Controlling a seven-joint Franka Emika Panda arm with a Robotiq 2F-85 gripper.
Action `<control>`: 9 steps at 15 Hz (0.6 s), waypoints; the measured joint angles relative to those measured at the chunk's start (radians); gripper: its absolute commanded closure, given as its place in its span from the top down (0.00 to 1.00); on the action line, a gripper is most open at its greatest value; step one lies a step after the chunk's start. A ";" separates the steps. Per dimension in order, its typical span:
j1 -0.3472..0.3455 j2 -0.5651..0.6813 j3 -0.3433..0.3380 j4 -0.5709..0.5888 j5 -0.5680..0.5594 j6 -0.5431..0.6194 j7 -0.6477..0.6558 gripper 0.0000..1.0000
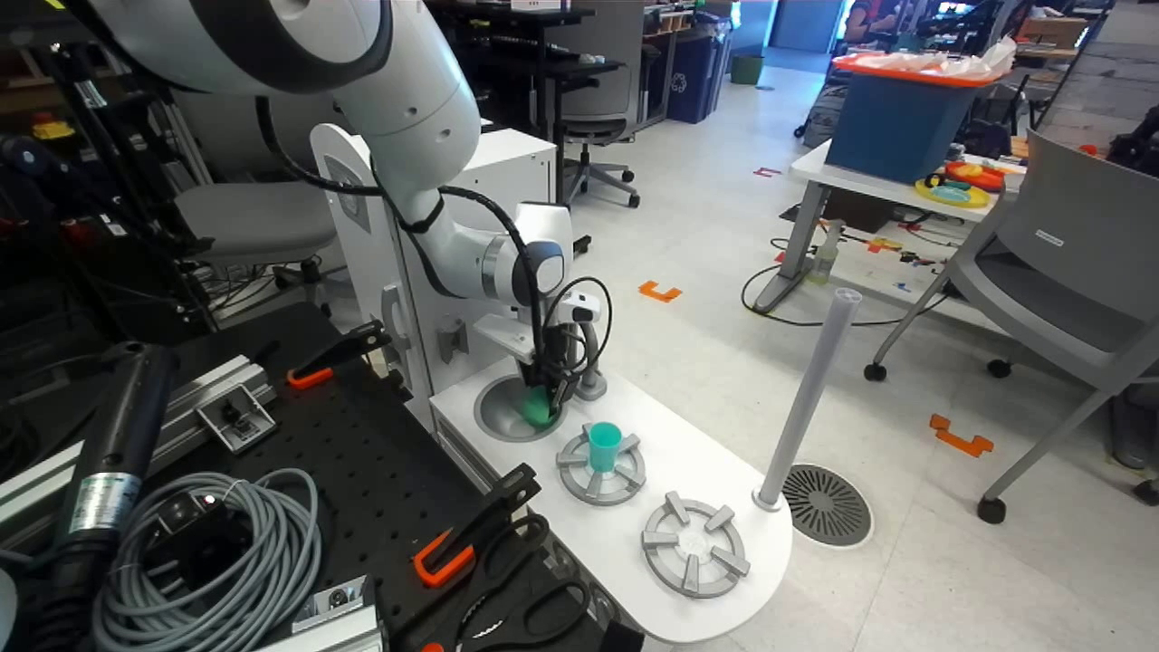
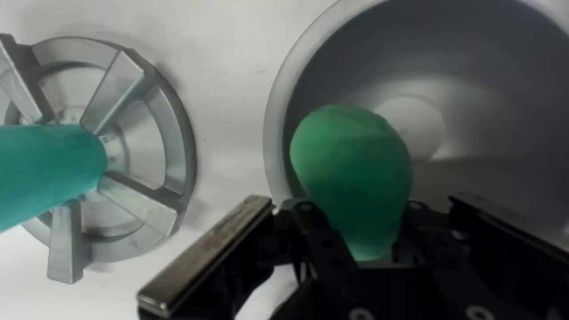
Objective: Put the green plush toy in the sink.
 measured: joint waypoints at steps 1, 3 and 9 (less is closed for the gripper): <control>0.005 0.023 -0.004 0.026 -0.010 0.000 0.001 0.05; 0.018 0.054 -0.014 0.068 -0.025 0.002 0.004 0.49; 0.028 0.054 -0.008 0.066 -0.032 0.002 0.014 0.91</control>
